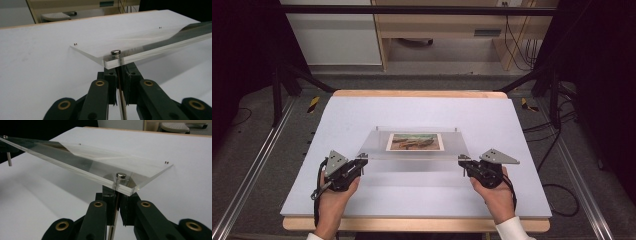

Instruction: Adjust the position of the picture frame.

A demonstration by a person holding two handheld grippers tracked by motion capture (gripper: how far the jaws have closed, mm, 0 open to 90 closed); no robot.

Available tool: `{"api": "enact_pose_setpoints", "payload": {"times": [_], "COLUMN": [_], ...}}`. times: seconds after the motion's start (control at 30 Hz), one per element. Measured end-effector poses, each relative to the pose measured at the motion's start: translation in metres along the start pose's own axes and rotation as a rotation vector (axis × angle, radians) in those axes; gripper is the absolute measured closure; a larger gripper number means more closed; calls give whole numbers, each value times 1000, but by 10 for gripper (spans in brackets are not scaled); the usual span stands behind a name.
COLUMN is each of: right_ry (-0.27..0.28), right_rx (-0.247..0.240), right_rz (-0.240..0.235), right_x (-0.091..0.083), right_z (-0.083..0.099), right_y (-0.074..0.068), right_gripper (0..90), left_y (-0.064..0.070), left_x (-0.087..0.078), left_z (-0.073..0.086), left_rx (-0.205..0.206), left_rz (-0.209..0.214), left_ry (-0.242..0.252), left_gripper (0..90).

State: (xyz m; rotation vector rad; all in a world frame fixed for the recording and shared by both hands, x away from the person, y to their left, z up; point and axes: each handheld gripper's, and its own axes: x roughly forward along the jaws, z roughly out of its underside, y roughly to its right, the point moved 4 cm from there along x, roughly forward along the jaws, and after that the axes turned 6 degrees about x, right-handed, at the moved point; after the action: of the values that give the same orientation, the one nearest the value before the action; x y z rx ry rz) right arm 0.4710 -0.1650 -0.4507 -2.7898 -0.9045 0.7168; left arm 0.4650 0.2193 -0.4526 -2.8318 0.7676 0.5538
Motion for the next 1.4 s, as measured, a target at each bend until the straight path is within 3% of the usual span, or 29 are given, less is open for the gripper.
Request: {"api": "enact_pose_setpoints", "payload": {"times": [0.17, 0.27, 0.6, 1.03, 1.17, 1.3, 1.4], "right_ry": [-40, -59, -145, -200, -202, -197, -210], "right_rx": [-13, -16, 13, 9, 16, 25, 33], "right_rz": [7, 3, 0, -1, -3, -8, -3], "right_x": [0, 0, 2, 5, 5, -3, -10], "right_z": [15, 22, 41, 48, 48, 47, 49], "right_y": [-1, -1, 0, 2, 2, 4, 5], "right_gripper": [839, 840, 849, 843, 832, 669, 509], "left_y": [3, 4, 4, 7, 6, 1, -4], "left_x": [-2, -2, -1, 1, 0, -7, -17], "left_z": [12, 18, 34, 41, 40, 37, 38], "left_rx": [27, 8, 4, 44, 66, 84, 77], "left_rz": [20, 39, 84, 78, 77, 70, 60], "left_ry": [-59, -74, -162, -214, -227, -218, -210], "left_gripper": [821, 825, 833, 823, 769, 661, 524]}}
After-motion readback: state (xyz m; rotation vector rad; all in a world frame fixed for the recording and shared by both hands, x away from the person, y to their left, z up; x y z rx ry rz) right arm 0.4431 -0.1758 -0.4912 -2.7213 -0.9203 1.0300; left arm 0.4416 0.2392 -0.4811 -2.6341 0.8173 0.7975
